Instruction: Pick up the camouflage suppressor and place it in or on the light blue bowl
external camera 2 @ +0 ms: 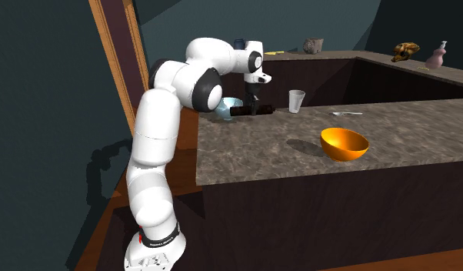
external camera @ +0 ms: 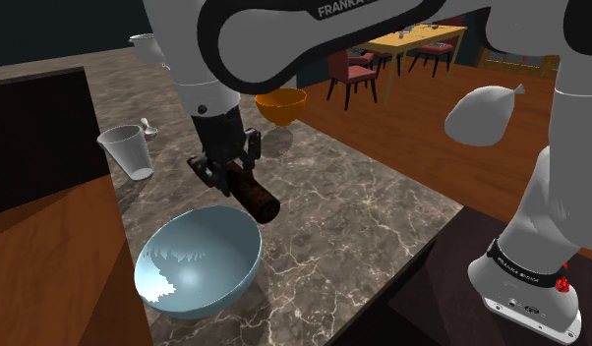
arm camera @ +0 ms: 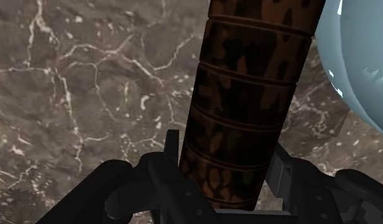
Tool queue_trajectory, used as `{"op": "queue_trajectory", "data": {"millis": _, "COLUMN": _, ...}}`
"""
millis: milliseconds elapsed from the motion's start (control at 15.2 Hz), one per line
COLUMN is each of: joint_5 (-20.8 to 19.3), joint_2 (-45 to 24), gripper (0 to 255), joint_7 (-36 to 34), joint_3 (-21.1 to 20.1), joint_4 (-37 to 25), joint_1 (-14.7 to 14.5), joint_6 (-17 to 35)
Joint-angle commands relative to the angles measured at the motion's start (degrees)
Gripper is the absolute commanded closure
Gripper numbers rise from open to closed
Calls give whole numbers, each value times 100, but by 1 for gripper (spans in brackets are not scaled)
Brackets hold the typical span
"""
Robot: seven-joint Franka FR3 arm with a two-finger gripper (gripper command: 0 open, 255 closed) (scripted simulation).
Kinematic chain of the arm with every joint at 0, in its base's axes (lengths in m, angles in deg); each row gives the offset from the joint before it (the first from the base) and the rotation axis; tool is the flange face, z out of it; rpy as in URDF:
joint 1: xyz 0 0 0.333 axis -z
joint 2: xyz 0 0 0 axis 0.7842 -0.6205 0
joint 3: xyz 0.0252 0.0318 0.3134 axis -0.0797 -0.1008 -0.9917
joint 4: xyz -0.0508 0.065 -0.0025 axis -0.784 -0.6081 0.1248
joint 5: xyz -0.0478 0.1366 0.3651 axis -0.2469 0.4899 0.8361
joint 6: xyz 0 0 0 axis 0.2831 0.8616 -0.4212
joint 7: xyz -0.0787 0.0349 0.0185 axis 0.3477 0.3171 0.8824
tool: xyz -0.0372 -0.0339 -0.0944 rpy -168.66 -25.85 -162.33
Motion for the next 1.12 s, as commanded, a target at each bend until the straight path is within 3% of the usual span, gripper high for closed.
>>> {"op": "queue_trajectory", "data": {"millis": 0, "joint_5": 13, "joint_2": 15, "gripper": 255, "joint_7": 25, "joint_3": -5, "joint_4": -165, "joint_1": -6, "joint_6": -176}}
{"op": "queue_trajectory", "data": {"millis": 1056, "joint_5": -120, "joint_2": -268, "gripper": 255, "joint_7": 71, "joint_3": -25, "joint_4": -1815, "joint_1": -293, "joint_6": -1557}}
